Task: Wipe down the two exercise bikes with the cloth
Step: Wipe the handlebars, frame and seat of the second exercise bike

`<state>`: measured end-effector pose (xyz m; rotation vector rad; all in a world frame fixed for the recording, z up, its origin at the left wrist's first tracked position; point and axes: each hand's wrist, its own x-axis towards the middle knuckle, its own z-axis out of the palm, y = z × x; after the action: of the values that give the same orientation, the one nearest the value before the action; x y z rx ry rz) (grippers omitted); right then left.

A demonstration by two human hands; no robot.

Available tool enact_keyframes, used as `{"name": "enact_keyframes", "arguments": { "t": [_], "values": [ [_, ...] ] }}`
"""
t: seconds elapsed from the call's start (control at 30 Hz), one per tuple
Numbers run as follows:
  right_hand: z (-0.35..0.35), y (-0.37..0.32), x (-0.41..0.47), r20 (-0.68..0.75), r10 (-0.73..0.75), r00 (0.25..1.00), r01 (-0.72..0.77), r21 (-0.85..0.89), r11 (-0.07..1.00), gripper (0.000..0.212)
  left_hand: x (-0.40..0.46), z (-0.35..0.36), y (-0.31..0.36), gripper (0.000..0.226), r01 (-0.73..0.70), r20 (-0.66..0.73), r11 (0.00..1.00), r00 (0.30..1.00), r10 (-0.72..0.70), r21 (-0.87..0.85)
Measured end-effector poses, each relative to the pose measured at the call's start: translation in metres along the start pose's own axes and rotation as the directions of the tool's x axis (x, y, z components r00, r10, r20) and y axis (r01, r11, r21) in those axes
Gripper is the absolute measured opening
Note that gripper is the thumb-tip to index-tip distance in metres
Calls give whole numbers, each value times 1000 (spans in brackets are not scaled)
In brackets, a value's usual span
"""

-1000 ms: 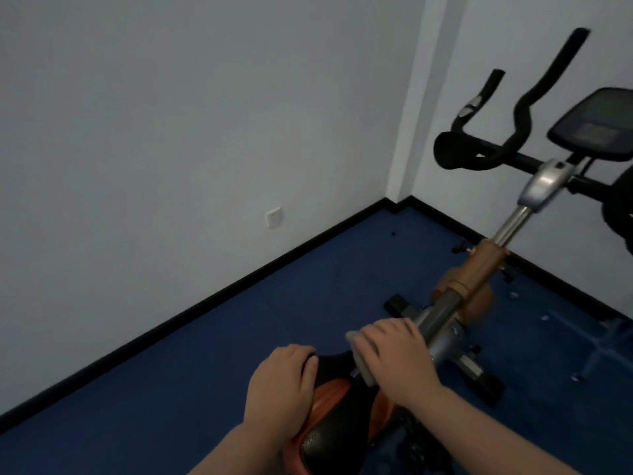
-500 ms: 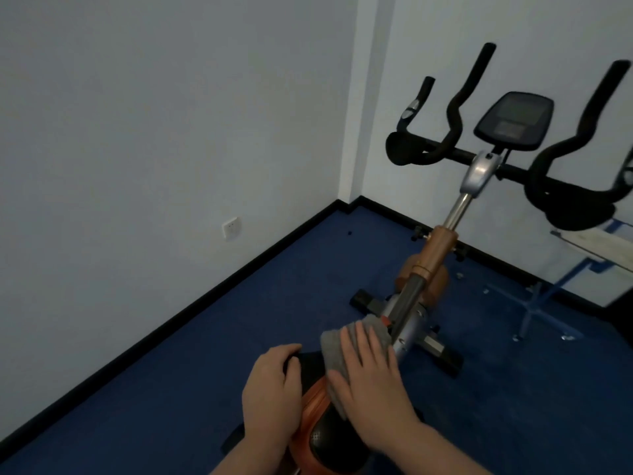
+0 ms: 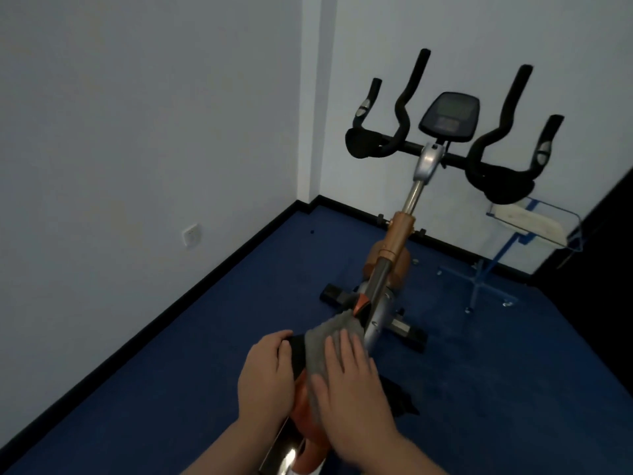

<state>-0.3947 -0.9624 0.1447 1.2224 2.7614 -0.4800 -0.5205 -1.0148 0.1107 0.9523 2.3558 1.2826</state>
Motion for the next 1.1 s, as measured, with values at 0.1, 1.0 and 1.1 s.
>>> {"name": "enact_keyframes", "arguments": {
  "t": [0.1,1.0,1.1],
  "values": [
    [-5,-1,14,-64,86,994,-86,4,996,66,-1,-2,-1,30,-15,40,997,999,12,70],
    [24,-13,-31,-90,195,977,-173,206,963,70,3,1,-4,35,-56,26,988,998,53,147],
    [22,-14,-29,-39,184,982,-173,202,964,67,-1,1,-5,33,-66,29,990,998,63,128]
  ]
}}
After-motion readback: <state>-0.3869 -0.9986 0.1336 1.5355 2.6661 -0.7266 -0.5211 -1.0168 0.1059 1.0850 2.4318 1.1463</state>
